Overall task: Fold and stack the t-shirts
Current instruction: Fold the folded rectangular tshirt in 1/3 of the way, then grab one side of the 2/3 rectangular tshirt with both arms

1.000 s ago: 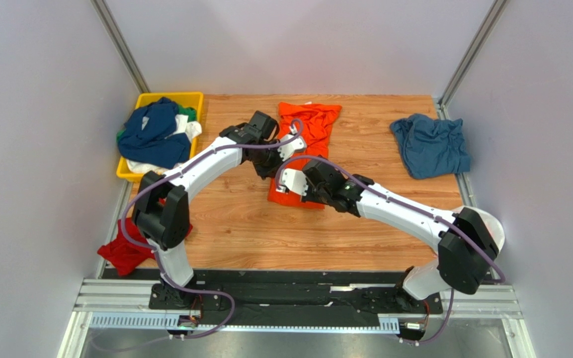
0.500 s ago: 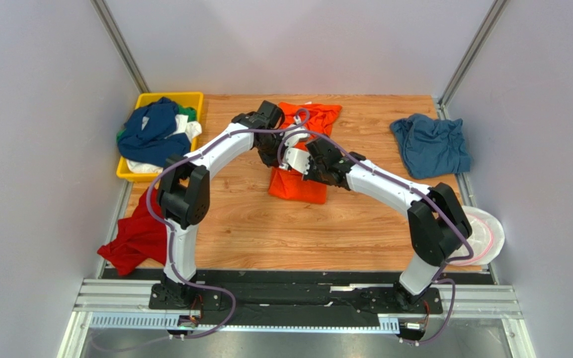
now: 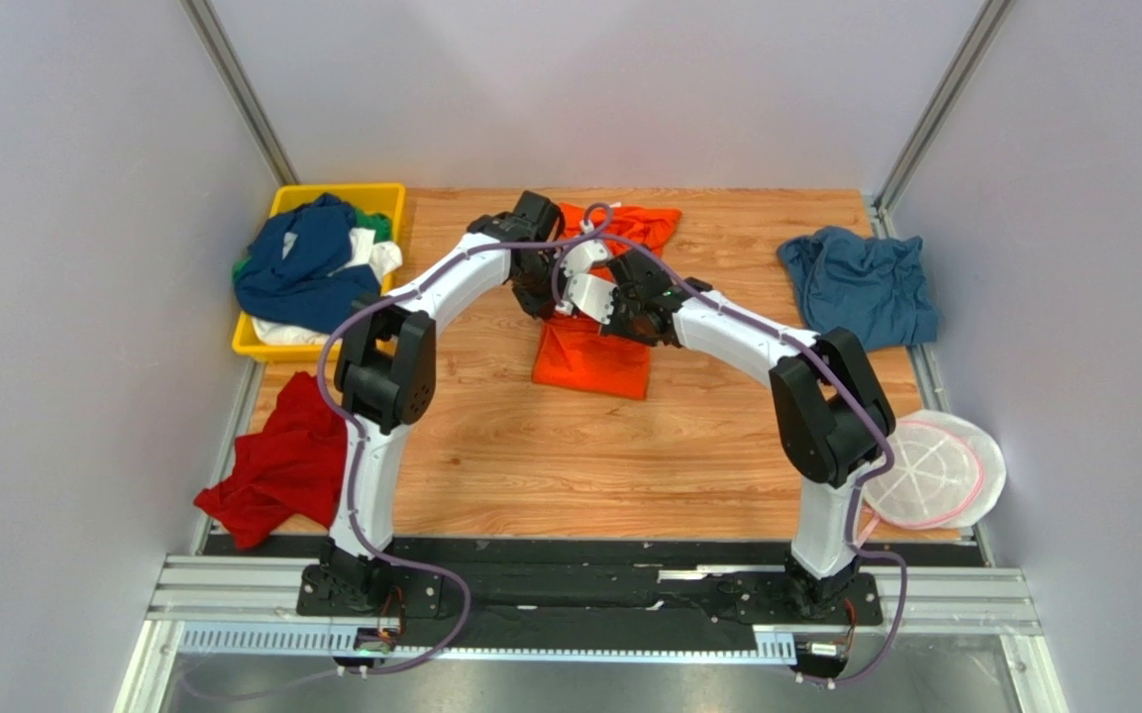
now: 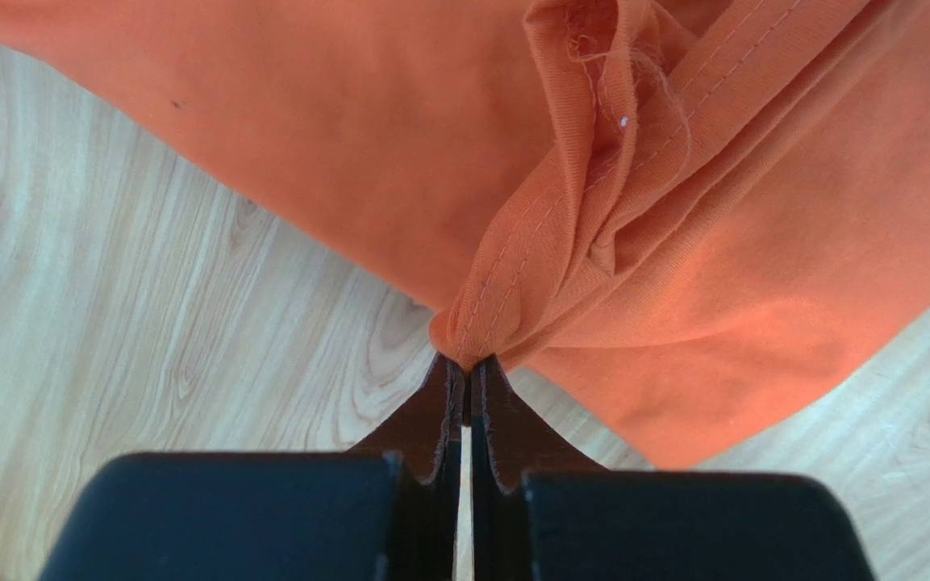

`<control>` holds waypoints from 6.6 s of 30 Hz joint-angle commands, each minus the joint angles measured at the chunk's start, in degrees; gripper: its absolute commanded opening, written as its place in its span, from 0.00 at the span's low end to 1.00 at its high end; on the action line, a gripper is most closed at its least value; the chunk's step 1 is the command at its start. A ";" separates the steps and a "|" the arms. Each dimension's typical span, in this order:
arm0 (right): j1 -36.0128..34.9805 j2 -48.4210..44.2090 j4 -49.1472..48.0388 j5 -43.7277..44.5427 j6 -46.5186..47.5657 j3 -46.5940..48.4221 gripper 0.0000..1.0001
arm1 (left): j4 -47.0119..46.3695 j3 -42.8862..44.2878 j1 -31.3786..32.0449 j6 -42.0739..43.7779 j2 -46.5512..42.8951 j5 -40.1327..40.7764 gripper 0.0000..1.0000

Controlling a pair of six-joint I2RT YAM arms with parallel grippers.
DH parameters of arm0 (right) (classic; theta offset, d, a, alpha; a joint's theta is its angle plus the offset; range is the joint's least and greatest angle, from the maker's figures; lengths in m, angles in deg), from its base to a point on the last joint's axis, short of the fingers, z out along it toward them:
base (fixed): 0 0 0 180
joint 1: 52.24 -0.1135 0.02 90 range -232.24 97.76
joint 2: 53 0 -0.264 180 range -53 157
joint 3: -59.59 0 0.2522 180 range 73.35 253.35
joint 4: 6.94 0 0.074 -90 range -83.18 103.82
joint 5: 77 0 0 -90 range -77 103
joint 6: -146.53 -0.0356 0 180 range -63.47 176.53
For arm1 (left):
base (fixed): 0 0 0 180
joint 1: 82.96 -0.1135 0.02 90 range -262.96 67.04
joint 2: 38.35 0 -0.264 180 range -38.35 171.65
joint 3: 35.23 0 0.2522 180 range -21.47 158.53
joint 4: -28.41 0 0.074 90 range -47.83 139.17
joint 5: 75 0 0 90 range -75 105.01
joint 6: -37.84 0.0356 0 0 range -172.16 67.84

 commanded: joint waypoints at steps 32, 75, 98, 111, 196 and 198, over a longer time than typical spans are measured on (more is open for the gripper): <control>1.29 6.98 -6.98 4.90 -0.68 5.07 0.42 | -8.11 10.87 0.20 -5.65 5.49 6.79 0.27; 1.02 10.76 -8.39 4.46 -3.06 7.62 0.42 | -12.25 1.28 0.20 -8.29 -0.31 5.91 0.37; 1.02 11.20 -12.87 8.32 -1.65 7.09 0.42 | -11.45 6.38 0.20 -9.69 6.01 3.80 0.36; 1.11 10.41 -14.63 11.67 -1.65 5.69 0.42 | -11.02 10.60 0.20 -11.80 10.15 8.72 0.36; -11.11 -2.52 -5.84 5.16 -12.81 -9.52 0.75 | -8.29 -19.81 -1.03 -8.81 -8.75 -0.51 0.64; -11.11 -1.99 -6.10 5.25 -12.72 -9.26 0.73 | -8.03 -19.81 -1.12 -8.72 -8.66 -0.77 0.63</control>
